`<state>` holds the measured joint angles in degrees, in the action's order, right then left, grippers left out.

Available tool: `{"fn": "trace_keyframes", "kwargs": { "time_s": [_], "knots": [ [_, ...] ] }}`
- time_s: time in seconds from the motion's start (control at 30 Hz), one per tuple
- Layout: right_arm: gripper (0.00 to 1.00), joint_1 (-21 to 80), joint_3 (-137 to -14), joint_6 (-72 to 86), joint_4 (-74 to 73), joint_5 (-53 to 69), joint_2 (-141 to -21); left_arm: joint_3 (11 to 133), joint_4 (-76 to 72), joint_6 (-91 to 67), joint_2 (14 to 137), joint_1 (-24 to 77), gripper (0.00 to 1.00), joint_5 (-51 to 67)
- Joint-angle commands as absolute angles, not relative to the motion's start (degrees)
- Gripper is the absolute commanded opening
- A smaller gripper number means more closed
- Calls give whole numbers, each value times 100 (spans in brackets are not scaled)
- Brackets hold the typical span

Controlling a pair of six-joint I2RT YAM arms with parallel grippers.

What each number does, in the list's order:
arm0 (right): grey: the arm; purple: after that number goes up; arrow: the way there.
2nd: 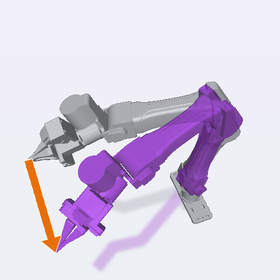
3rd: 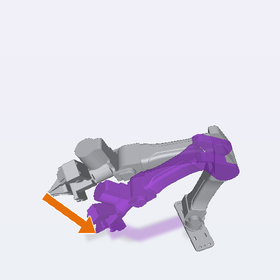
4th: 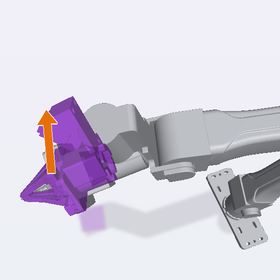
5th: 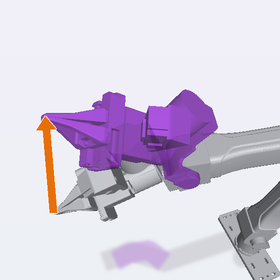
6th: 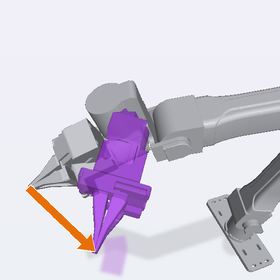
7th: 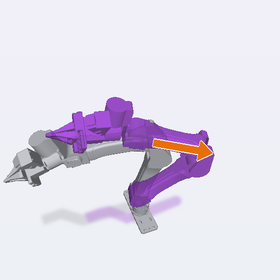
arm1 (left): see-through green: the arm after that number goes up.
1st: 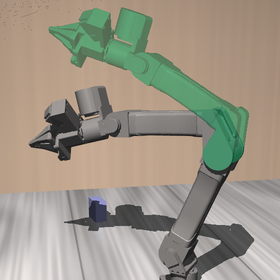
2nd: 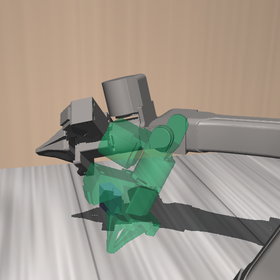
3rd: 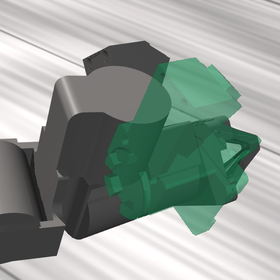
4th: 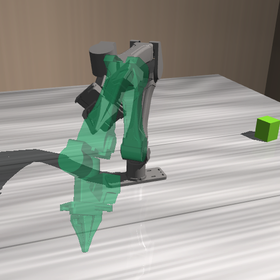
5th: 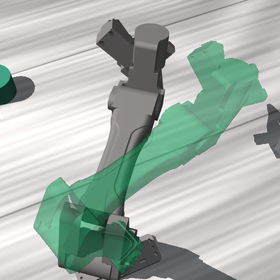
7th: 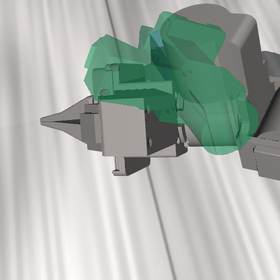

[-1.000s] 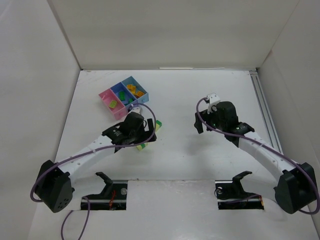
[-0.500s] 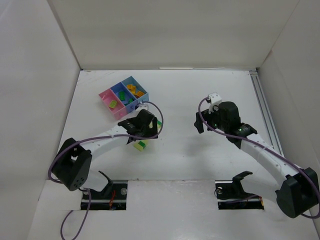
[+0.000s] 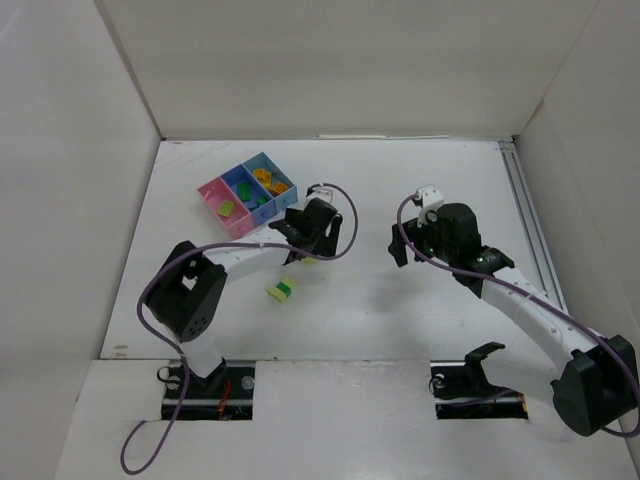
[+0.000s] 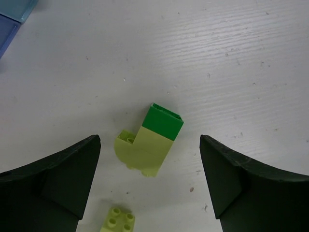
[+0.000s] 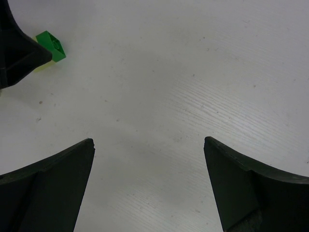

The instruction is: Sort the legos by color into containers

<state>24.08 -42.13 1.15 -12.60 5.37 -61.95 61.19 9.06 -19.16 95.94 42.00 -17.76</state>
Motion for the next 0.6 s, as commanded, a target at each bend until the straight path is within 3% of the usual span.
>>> {"fn": "trace_keyframes", "kwargs": {
  "time_s": [0.0, 0.23, 0.57],
  "knots": [
    [100, 2452, -4157, 219, -1134, 492, -6161, 6459, 774, -1495, 9711, 4210, 79, -1969],
    [100, 2452, -4157, 220, -1134, 439, -6161, 6837, 887, -1222, 10282, 4210, 66, -2021],
    [100, 2452, -4104, 220, -1082, 387, -6214, 6768, 932, -1168, 10477, 4210, 55, -1758]
  ]
}}
